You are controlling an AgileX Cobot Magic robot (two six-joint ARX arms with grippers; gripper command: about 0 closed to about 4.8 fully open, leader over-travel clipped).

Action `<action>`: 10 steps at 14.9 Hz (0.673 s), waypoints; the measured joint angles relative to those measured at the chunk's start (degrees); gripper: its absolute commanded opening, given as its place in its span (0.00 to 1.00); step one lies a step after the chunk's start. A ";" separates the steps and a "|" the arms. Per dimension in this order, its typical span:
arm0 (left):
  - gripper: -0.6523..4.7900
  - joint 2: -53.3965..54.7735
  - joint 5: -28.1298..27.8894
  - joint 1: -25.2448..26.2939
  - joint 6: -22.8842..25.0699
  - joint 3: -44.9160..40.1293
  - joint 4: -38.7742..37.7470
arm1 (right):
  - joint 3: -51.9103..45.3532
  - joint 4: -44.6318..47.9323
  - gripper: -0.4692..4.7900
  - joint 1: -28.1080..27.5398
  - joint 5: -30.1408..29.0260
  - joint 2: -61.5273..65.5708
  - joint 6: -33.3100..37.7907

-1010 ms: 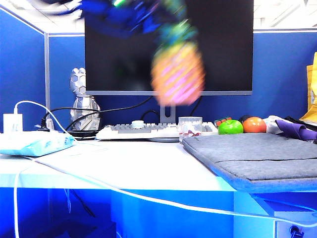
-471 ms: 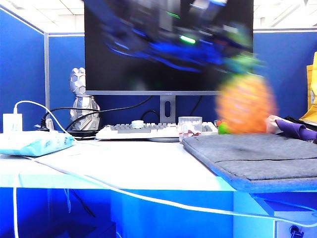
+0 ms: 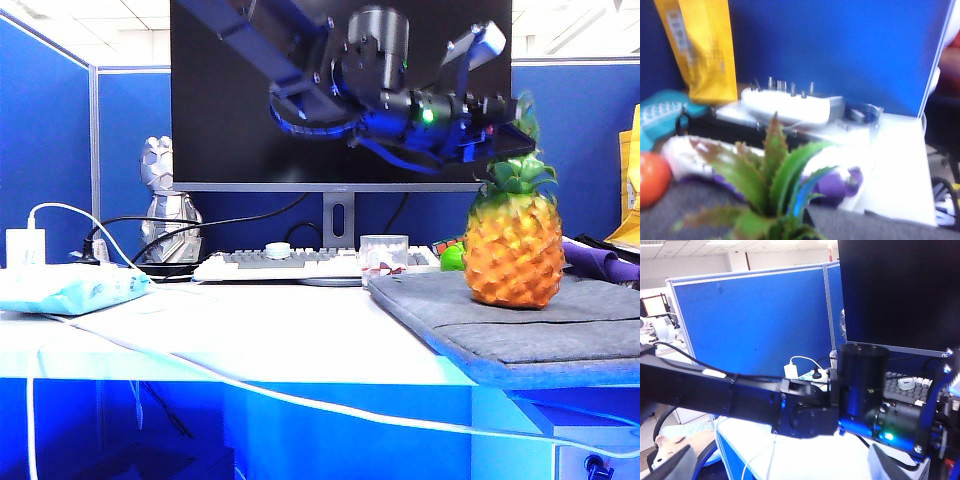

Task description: Pick up the pineapple and place it above the gray bag.

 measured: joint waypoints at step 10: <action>1.00 2.01 -0.15 -0.22 -0.37 0.50 1.36 | 0.00 0.02 1.00 0.00 0.00 0.00 -0.15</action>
